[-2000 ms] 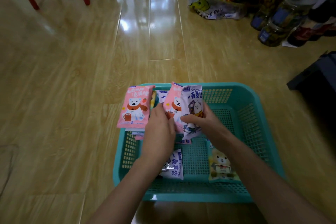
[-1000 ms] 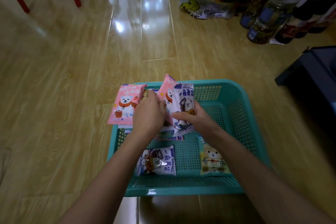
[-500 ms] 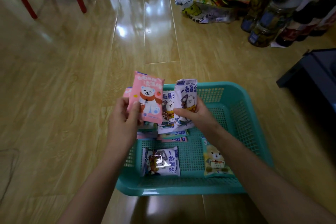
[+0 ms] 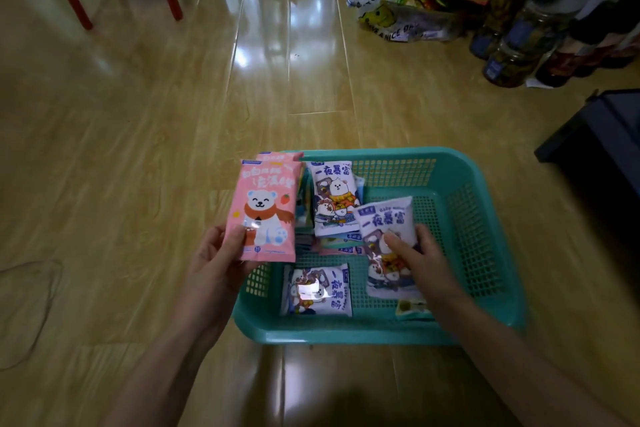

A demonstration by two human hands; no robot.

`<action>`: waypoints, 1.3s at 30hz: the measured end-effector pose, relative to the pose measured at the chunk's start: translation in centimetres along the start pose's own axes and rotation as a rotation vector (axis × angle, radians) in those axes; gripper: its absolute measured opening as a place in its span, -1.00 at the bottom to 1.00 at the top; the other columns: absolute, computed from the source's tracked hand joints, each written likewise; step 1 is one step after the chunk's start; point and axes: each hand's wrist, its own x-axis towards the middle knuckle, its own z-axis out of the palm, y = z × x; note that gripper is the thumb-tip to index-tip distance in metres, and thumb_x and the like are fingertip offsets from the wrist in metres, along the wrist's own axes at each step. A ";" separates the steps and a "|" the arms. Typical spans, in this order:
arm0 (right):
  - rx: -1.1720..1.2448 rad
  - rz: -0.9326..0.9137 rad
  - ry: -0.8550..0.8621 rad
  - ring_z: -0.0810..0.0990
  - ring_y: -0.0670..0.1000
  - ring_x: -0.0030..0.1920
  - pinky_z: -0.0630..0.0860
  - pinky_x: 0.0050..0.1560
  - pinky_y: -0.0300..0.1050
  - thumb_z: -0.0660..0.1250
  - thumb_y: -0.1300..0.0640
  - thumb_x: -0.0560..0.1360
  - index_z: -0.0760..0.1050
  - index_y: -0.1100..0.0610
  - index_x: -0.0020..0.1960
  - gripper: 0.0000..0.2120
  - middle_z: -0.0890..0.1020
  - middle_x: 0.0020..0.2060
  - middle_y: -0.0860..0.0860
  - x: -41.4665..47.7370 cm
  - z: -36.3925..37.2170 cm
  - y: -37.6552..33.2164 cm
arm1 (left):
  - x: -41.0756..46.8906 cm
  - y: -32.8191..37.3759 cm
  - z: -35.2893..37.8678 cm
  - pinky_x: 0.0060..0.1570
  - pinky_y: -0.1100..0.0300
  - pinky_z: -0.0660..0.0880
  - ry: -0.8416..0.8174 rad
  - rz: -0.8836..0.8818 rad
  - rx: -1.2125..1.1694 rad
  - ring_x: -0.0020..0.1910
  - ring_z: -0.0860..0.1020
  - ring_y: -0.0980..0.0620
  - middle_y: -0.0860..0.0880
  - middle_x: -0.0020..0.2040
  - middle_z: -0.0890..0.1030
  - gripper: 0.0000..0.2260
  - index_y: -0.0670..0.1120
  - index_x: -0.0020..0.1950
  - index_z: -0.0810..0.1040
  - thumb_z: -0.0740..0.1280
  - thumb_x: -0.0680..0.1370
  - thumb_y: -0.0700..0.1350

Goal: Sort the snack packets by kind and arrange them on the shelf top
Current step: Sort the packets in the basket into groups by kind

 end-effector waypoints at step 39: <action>-0.956 0.308 -0.403 0.48 0.00 -0.26 0.45 -0.15 -0.14 0.23 0.04 0.53 0.49 0.18 -0.12 -0.79 0.57 -0.22 0.14 0.6 4.8 3.6 | -1.5 -1.5 -2.2 -0.22 0.19 0.62 -0.069 -0.076 0.044 -0.16 0.68 -0.01 -0.16 0.00 0.68 -0.09 -0.17 0.19 0.49 0.66 -0.09 0.09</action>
